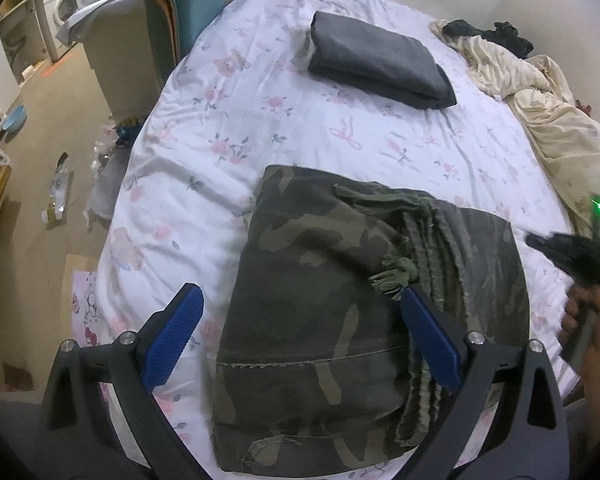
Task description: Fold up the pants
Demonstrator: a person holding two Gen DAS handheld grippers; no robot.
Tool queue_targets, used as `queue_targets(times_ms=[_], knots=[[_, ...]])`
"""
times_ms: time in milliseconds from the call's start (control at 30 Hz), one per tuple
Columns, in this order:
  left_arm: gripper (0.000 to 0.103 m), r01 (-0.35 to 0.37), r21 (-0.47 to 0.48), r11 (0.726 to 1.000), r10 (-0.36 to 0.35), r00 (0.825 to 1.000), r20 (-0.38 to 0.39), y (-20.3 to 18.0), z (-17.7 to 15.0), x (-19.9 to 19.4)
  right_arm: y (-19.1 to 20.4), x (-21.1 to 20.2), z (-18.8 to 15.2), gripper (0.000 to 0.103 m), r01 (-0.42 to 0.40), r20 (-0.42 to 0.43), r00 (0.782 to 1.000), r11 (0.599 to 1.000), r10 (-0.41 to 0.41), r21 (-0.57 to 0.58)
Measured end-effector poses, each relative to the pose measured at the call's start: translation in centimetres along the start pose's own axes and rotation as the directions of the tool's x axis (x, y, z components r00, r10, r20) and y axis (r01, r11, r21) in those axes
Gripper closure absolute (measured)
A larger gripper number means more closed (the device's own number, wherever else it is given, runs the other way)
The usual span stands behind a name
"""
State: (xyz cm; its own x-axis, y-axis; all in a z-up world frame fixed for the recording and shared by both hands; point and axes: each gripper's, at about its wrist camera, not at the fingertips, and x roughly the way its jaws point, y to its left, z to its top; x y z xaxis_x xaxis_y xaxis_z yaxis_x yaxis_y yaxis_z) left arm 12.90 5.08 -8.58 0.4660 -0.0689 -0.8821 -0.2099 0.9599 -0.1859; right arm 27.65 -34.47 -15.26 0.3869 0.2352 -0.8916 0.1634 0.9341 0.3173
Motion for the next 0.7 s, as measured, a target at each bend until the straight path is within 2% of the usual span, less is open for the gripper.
queue_targets(times_ms=[33,100,133,267,333,433,500,533,567,633,700], knots=[[0.005,0.005,0.000,1.000,-0.005,1.000,0.006,-0.1,0.0,-0.3,-1.0,-1.6,-0.9,0.089,-0.017,0.004,1.000,0.999,0.017,0.042],[0.005,0.010,0.000,1.000,-0.010,1.000,0.014,-0.2,0.1,-0.6,-2.6,-3.6,-2.8,0.068,-0.073,-0.011,0.997,0.992,0.074,0.107],[0.005,0.015,-0.002,1.000,-0.015,1.000,0.016,-0.3,0.2,-0.8,-2.7,-3.6,-3.4,0.051,-0.063,-0.030,0.997,0.990,0.067,0.123],[0.005,0.021,0.012,1.000,-0.022,0.999,0.039,-0.8,0.2,-1.6,-3.8,-4.2,-6.9,0.051,0.031,-0.105,0.994,0.993,-0.019,0.117],[0.005,0.016,0.028,0.999,-0.018,0.999,0.047,-1.1,0.1,-1.8,-4.9,-3.4,-8.7,0.051,0.063,-0.182,0.983,0.989,-0.038,0.135],[0.005,0.015,0.056,0.998,-0.018,0.999,0.047,-1.2,-0.2,-1.8,-5.4,-1.2,-11.0,0.052,0.072,-0.292,0.956,0.988,-0.028,0.139],[0.005,0.022,0.057,0.998,-0.024,0.999,0.043,-1.1,-0.4,-1.9,-4.8,-0.7,-11.8,0.061,0.089,-0.306,0.950,0.992,-0.057,0.092],[0.005,0.029,0.057,0.998,-0.032,0.999,0.039,-1.0,-0.5,-1.9,-4.0,-1.0,-11.8,0.081,0.113,-0.293,0.951,0.993,-0.098,0.035],[0.005,0.033,0.059,0.998,-0.036,0.999,0.040,-1.0,-0.6,-2.0,-3.4,-1.3,-11.8,0.093,0.123,-0.280,0.953,0.992,-0.118,-0.001],[0.005,0.032,0.067,0.997,-0.036,0.998,0.053,-1.0,-0.9,-2.4,-2.2,-3.0,-11.7,0.097,0.098,-0.219,0.970,0.995,-0.102,-0.027],[0.005,0.034,0.083,0.996,-0.038,0.998,0.050,-1.1,-1.3,-2.7,-0.7,-5.8,-11.9,0.097,0.014,-0.118,0.993,0.999,-0.019,-0.042]])
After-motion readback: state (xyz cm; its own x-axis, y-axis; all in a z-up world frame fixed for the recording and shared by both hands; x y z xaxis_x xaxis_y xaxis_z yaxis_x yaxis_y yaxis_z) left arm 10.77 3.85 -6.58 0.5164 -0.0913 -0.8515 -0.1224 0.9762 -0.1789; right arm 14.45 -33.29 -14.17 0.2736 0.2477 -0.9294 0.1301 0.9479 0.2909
